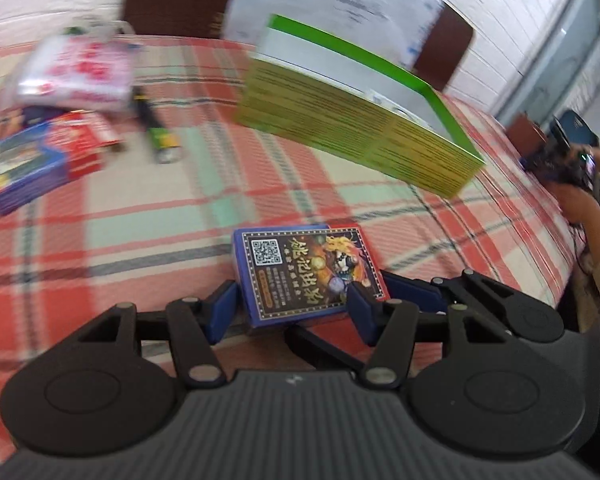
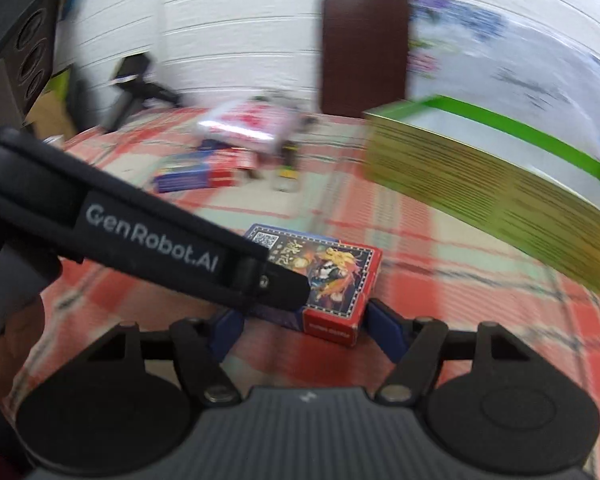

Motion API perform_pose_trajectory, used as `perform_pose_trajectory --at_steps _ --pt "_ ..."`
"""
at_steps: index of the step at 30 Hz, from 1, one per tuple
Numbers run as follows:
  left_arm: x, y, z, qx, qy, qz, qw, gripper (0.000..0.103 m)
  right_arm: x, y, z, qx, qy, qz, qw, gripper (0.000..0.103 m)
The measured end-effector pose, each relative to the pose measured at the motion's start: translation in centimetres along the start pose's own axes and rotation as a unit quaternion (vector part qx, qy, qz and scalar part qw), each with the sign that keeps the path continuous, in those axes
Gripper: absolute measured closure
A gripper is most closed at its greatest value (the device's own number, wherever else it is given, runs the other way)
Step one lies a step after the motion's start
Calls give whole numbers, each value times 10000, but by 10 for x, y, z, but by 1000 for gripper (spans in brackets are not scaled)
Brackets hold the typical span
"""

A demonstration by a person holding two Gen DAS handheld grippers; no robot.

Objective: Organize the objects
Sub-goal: 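Carry the blue card box with both grippers over the green box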

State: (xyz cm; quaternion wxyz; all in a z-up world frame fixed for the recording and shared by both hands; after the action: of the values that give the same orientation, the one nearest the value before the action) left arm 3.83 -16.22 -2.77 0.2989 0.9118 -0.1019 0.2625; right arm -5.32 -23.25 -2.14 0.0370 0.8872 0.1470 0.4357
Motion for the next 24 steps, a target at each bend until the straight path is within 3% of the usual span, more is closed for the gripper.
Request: perform_pose_trajectory --at_steps 5,9,17,21,24 --pt "-8 48 34 -305 -282 446 9981 42 -28 40 -14 -529 -135 397 9977 34" --pt "-16 73 49 -308 -206 796 9961 41 -40 59 -19 -697 -146 697 9950 34" --pt "-12 62 50 -368 139 817 9959 41 -31 51 -3 -822 -22 371 9959 33" --pt "-2 52 42 -399 244 558 9973 42 -23 47 1 -869 52 239 9959 34" --pt "10 53 31 -442 512 483 9965 42 -11 42 -5 -1069 351 -13 9936 36"
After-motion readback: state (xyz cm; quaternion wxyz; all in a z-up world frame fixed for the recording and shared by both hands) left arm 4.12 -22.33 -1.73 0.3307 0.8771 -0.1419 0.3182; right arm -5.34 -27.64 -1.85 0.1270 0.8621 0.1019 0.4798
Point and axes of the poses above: each gripper's, at about its wrist camera, not at the fingertips, and z roughly the way its jaws point, y to its right, x to its top, the point moved 5 cm from there along z, roughly the way its jaws point, and after that the axes turned 15 degrees about -z, right-handed, at the moved point
